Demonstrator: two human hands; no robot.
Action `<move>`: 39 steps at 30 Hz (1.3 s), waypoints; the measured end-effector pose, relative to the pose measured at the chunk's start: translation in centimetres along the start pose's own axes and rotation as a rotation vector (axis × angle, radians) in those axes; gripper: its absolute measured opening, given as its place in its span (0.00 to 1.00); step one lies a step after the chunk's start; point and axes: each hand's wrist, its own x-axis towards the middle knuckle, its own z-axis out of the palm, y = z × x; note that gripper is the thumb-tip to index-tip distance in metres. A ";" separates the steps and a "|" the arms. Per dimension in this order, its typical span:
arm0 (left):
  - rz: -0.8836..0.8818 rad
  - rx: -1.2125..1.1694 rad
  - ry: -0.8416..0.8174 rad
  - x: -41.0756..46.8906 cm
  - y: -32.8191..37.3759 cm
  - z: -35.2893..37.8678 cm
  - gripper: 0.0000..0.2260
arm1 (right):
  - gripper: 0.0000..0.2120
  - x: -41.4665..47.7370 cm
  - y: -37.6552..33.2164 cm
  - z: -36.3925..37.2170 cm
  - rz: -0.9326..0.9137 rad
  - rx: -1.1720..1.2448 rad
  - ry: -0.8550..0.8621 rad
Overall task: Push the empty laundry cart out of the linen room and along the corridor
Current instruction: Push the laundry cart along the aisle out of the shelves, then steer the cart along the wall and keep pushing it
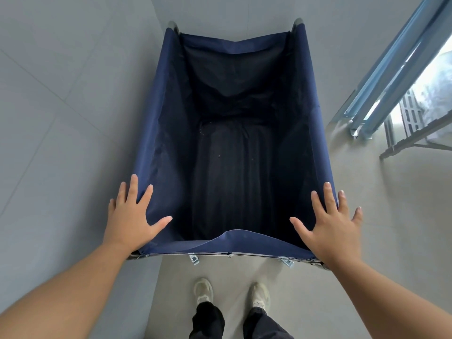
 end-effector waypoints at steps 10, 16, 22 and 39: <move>0.029 0.032 0.003 1.6 -1.5 -0.1 0.43 | 0.41 0.3 -1.6 -0.4 0.019 0.010 -0.016; 0.030 0.031 -0.004 2.1 -1.9 -0.5 0.43 | 0.40 0.5 -2.3 -0.5 0.022 0.019 -0.013; 0.017 0.013 -0.012 2.5 -1.9 -0.9 0.44 | 0.40 0.9 -2.8 -0.6 0.026 0.017 -0.006; 0.047 -0.019 -0.019 5.1 -3.6 -1.2 0.46 | 0.39 2.3 -4.3 0.0 0.044 0.012 0.019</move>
